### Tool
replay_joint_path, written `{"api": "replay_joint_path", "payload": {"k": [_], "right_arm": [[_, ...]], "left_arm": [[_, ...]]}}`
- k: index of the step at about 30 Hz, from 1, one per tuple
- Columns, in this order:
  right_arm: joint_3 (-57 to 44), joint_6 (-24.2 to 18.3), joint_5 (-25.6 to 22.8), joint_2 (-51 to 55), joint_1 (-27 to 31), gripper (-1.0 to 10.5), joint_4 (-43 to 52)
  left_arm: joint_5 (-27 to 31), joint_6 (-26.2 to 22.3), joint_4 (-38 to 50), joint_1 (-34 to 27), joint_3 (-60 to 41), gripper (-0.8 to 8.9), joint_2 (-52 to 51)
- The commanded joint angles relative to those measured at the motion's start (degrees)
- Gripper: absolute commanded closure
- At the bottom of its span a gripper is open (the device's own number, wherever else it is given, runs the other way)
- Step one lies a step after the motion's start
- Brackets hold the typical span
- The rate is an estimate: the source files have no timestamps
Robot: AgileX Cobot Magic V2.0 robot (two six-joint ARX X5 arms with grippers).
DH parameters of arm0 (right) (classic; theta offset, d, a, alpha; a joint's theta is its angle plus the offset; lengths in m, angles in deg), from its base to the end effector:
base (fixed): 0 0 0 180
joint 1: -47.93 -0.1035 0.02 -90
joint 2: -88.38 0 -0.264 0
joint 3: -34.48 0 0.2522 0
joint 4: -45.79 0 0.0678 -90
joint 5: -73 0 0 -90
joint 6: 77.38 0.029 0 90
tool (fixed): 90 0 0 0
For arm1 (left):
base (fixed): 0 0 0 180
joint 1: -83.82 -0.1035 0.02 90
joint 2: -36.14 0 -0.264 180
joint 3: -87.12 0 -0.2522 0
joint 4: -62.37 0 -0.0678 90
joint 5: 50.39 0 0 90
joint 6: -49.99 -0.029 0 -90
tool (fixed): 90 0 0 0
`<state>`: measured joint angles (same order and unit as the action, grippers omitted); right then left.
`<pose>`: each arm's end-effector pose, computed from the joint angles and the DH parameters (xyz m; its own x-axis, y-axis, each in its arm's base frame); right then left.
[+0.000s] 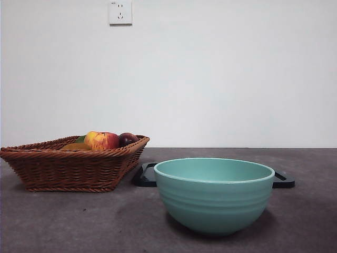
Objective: Pick up the wifruite, put it on the bowl, pick up the plate, put it on desk
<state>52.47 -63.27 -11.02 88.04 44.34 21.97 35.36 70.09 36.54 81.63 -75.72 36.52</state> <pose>0.0920 0.0088 0.1711 0.9803 0.1659 -0.1069 -0.1345 0.9580 0.2532 0.0930 0.0014 0.1628 0.9869 -0.0364 -0.1569 -0.0211 0.9364 -0.3503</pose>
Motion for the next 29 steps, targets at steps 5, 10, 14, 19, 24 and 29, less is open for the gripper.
{"api": "replay_joint_path", "payload": {"k": [5, 10, 14, 19, 24, 29], "right_arm": [[7.13, 1.75, 0.09, -0.94, -0.02, 9.4, -0.33], [14.58, 1.53, 0.76, -4.33, -0.02, 9.4, -5.66], [22.10, -0.28, 3.85, -8.81, -0.02, 9.4, -11.87], [32.57, -3.96, 9.27, -16.35, -0.02, 9.4, -22.23], [42.84, -7.96, 15.06, -25.29, -0.02, 9.4, -34.51], [50.18, -12.41, 19.28, -32.68, -0.28, 9.4, -44.30]], "left_arm": [[-1.03, 1.46, -2.36, -0.04, 8.33, 8.04, 3.26], [-5.09, -0.48, -6.71, -0.04, 16.33, 8.04, 8.74], [-9.92, -4.66, -12.37, -0.04, 23.69, 8.04, 14.64], [-17.05, -9.05, -18.38, 0.04, 31.54, 8.04, 21.29], [-22.80, -11.87, -24.46, 1.22, 38.36, 8.04, 26.67], [-25.88, -13.68, -30.93, 4.52, 43.65, 8.04, 30.53]]}}
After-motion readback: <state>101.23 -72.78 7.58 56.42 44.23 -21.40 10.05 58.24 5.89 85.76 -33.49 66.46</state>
